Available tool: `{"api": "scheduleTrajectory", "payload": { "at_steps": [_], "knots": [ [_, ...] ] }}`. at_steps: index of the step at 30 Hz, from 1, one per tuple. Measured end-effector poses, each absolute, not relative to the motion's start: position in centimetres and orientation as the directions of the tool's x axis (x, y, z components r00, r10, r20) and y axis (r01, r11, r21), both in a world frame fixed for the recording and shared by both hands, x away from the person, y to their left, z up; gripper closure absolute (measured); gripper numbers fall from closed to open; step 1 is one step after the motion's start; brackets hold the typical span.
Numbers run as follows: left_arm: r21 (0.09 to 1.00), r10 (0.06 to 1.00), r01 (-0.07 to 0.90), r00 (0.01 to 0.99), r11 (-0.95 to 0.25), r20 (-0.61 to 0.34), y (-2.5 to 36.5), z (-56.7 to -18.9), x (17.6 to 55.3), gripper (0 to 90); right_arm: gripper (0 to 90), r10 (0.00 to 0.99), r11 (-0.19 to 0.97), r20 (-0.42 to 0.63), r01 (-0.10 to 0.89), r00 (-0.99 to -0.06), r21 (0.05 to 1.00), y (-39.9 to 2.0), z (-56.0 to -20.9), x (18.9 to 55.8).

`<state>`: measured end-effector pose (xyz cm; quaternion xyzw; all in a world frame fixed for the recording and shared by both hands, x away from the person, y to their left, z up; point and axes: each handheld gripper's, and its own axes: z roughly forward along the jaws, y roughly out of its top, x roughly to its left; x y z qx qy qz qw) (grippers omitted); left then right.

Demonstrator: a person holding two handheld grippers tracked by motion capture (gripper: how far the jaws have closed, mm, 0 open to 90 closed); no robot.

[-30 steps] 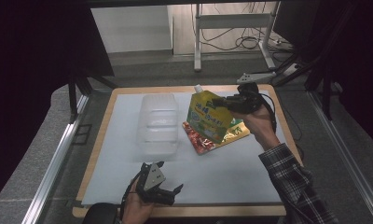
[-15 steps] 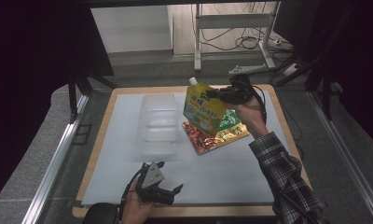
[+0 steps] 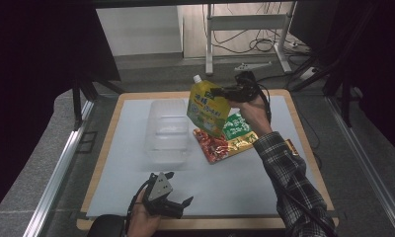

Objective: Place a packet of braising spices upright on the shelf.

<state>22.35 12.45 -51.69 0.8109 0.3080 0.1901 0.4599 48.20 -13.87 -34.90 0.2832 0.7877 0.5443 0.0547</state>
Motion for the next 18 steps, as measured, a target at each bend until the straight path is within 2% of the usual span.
{"api": "scheduleTrajectory", "payload": {
  "at_steps": [18],
  "knots": [
    [0.855,0.655,0.328,0.755,-0.403,0.019,12.2,-51.8,22.3,1.2,87.1,0.486,0.212,0.233,0.372,-0.843,0.904,-9.9,-34.6,51.6]
  ]
}}
